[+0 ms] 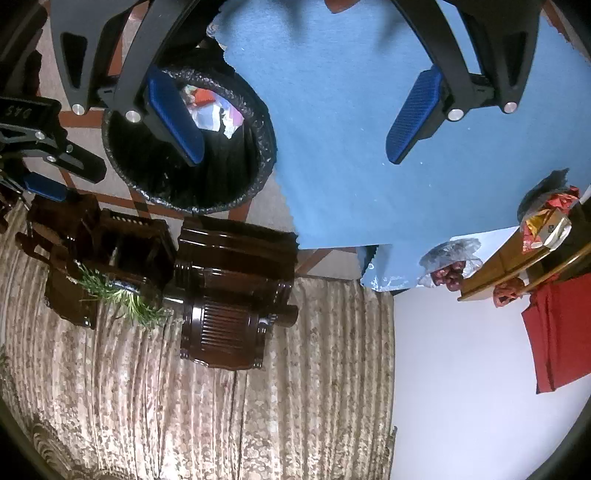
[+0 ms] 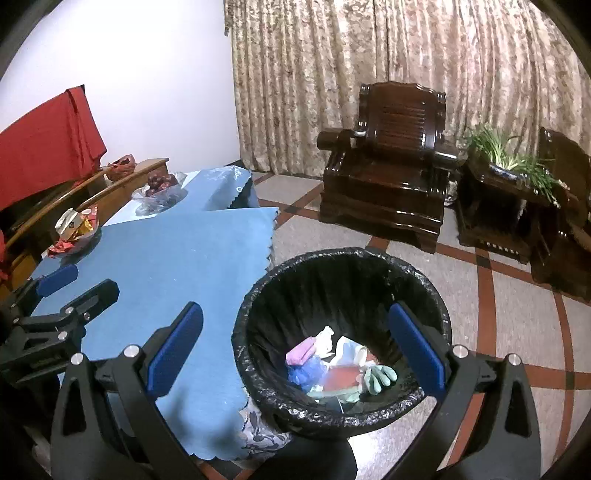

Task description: Collect trash

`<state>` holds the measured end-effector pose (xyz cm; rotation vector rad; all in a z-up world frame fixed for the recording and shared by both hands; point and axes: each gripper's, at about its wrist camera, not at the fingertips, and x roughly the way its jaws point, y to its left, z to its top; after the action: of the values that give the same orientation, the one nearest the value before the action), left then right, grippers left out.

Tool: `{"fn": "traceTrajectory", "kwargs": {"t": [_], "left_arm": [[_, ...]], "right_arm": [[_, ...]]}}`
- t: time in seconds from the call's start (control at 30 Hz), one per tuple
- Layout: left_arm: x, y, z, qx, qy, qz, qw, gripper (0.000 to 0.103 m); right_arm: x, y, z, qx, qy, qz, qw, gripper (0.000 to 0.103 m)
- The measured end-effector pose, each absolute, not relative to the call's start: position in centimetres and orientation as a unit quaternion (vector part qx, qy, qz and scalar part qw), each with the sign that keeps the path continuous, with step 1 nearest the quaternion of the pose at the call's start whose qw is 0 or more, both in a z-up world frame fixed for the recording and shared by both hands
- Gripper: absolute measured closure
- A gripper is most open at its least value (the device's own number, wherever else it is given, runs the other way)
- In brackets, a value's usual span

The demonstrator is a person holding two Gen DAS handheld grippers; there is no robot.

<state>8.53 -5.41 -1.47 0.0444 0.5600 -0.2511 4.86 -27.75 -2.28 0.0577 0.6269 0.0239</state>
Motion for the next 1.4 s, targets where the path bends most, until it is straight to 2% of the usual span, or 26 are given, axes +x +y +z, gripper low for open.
{"fn": "traceTrajectory", "kwargs": {"t": [0.5,1.4], "left_arm": [[7.0,-4.4,0.5,0.02,0.262,-0.115,0.958,0.006],[6.9,-3.6,0.8,0.022,0.264,-0.108,0.958,0.006]], "right_arm": [[4.6,-26.5,-0.6,0.015,0.295,0.023,0.955,0.005],[4.8,-25.5,-0.3,0.007,0.291,0.025,0.956,0.005]]}}
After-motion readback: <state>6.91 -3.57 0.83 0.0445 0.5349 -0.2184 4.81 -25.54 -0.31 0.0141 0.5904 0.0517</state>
